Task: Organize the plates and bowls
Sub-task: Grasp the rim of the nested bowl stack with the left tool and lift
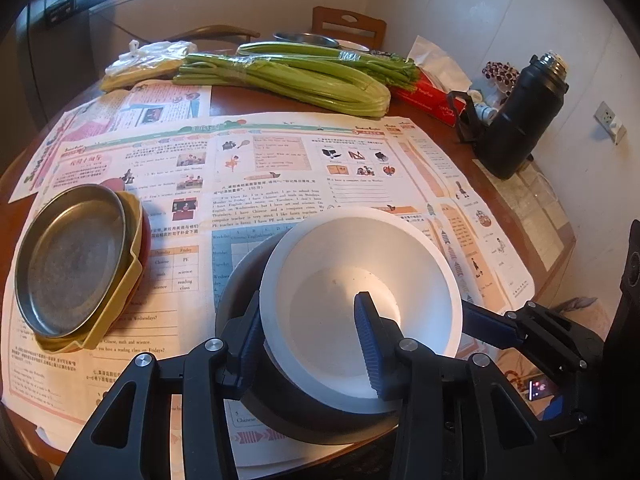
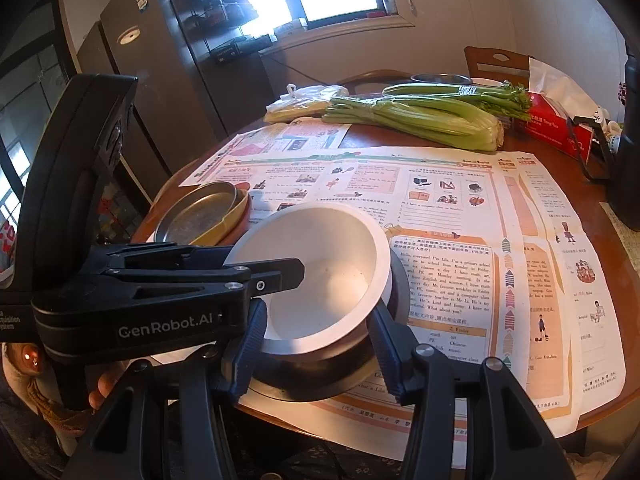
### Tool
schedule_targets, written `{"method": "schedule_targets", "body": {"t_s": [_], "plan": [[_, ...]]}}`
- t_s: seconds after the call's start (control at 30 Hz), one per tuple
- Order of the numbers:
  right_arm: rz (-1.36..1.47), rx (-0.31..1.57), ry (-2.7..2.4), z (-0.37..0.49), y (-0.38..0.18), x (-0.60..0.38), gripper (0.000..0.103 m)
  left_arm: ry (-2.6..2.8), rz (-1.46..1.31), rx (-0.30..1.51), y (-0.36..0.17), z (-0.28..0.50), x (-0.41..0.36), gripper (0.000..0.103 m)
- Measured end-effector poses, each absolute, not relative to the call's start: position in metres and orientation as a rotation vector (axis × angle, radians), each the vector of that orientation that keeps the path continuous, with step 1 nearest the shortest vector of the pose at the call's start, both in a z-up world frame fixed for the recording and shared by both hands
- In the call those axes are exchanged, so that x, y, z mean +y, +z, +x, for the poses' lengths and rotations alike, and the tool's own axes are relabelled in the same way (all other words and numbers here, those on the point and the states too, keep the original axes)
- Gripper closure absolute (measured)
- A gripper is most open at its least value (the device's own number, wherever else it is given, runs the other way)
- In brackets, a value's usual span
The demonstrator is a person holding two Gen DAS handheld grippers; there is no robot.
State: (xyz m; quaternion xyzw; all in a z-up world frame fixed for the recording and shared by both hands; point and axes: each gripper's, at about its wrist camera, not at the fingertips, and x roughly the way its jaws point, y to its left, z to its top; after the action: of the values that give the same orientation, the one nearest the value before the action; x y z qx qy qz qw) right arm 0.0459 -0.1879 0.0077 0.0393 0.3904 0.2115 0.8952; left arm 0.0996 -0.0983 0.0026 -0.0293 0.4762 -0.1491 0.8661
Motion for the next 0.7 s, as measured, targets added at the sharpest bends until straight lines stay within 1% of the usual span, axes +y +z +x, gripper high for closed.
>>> {"method": "schedule_targets", "body": {"t_s": [0.7], "plan": [[0.041,0.809,0.414,0.0454,0.0073,-0.1828,0.051,-0.311,-0.051,0.984,0.0019,0.0989,-0.097,0.059]]}}
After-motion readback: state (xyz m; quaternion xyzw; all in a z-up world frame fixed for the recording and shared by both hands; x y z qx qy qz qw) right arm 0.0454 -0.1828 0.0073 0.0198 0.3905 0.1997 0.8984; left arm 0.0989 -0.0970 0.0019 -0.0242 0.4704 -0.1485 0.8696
